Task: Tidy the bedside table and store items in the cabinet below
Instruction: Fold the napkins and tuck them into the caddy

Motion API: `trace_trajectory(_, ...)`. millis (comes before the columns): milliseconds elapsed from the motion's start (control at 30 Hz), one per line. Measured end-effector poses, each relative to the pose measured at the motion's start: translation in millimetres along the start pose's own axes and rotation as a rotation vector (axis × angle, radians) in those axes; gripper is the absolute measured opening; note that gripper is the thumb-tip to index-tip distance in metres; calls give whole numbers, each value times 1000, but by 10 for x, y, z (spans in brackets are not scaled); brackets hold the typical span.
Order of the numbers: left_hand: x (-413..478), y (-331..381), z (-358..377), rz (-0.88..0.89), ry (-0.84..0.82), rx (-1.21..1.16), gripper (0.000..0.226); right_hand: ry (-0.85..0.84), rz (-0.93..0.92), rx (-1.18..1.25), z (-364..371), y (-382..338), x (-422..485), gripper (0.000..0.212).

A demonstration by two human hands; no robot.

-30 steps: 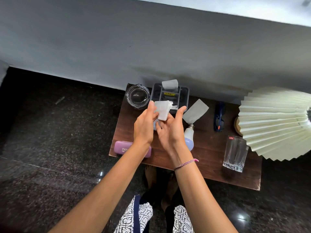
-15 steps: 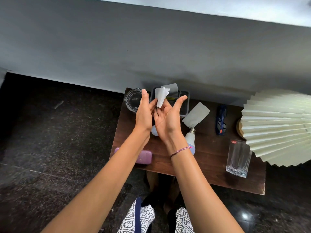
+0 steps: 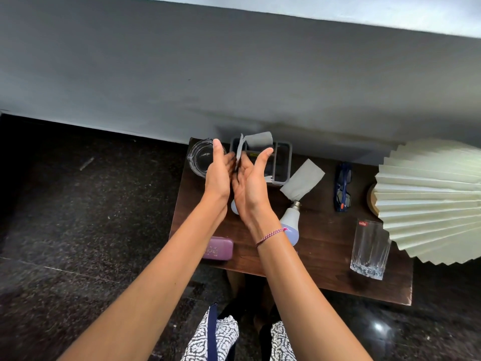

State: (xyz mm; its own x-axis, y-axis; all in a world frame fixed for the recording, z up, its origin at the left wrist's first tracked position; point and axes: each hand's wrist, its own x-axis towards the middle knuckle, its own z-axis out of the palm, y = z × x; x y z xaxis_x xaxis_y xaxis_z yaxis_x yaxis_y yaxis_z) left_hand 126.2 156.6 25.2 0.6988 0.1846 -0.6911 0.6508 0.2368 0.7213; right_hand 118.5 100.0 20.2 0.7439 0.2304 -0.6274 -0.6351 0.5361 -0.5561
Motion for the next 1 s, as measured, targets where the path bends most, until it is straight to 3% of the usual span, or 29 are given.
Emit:
trace_trajectory(500,-41,-117,-64,79,68,3,65,33,-45,-84,-48,95,-77,76)
trace_trajectory(667,-71,-188,-137,94,191,6,56,71,-33,-198,-63,203,-174,73)
trace_trajectory(1000,-314,-221,-114,204,368,31,42,60,-104,-71,-156,226,-446,91)
